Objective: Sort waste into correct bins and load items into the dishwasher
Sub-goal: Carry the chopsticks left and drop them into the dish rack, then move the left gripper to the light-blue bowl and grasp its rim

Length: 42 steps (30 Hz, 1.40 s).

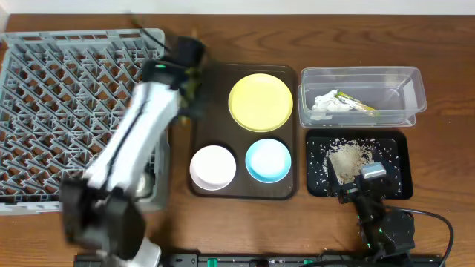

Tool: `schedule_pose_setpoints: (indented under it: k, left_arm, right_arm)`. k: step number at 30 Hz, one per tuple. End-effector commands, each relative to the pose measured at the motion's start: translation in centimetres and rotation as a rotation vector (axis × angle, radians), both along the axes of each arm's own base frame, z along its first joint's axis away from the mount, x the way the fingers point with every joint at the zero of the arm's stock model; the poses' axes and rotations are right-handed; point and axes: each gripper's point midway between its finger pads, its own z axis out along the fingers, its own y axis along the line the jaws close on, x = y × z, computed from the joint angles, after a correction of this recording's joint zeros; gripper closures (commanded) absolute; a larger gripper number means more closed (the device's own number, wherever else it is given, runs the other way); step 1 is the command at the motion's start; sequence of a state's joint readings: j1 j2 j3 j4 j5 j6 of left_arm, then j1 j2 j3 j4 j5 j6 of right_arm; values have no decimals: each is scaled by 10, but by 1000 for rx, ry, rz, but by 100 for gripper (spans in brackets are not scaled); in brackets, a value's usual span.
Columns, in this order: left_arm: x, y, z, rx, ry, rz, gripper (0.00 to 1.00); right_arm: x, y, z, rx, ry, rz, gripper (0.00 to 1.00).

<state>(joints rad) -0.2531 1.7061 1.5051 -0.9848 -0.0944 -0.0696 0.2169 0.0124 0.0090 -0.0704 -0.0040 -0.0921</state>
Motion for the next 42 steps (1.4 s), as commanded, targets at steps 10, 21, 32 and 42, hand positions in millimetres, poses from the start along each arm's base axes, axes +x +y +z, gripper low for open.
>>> schedule_pose_setpoints:
  k: [10, 21, 32, 42]
  left_arm:
    - [-22, 74, -19, 71, 95, 66, 94]
    - [-22, 95, -45, 107, 161, 102, 93]
    - [-22, 76, -8, 5, 115, 147, 58]
    - [-43, -73, 41, -378, 45, -216, 65]
  right_arm:
    - [0, 0, -1, -10, -3, 1, 1]
    - [0, 0, -1, -10, -3, 1, 1]
    - [0, 0, -1, -10, -2, 1, 1]
    - [0, 0, -1, -10, -2, 1, 1]
